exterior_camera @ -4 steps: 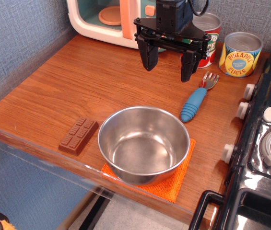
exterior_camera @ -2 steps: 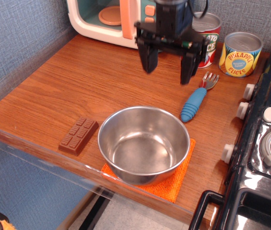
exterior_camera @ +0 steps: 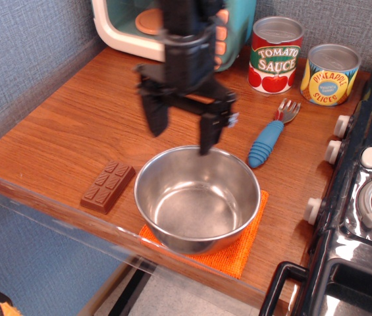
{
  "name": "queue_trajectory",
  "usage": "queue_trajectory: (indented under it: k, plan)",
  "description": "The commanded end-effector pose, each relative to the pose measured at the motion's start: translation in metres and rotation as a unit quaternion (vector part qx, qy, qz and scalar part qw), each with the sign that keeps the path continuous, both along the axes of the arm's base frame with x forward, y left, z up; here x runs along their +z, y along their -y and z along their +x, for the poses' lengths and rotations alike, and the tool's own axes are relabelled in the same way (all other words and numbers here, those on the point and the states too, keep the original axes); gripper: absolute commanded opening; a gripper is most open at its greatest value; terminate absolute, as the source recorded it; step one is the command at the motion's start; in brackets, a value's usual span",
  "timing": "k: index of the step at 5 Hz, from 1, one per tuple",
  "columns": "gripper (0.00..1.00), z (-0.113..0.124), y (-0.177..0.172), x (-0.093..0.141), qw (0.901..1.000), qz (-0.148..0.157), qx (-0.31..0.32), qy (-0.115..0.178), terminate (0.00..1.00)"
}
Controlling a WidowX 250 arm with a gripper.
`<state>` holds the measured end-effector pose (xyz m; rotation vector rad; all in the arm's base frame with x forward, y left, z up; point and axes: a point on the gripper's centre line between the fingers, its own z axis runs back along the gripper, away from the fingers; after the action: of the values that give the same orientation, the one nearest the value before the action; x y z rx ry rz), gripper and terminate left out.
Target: Place the pot on the back left hand corner of the table.
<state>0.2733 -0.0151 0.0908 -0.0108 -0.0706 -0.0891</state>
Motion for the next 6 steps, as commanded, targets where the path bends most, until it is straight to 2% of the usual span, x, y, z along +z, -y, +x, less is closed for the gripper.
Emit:
queue_trajectory:
  k: [1,3,4,5,6]
  plan:
    - [1.00,-0.032,-0.017,0.010,0.9999,0.011,0.000,0.013,0.00]
    - [1.00,-0.025,-0.014,-0.030,0.9981,0.046,0.011,-0.040,0.00]
    - [1.00,-0.022,-0.012,-0.040,0.9971,0.057,0.012,-0.049,0.00]
    - [0.00,-0.021,-0.011,-0.042,0.9974,0.053,0.015,-0.048,0.00]
    - [0.00,-0.021,-0.010,-0.039,0.9977,0.050,0.008,-0.045,0.00]
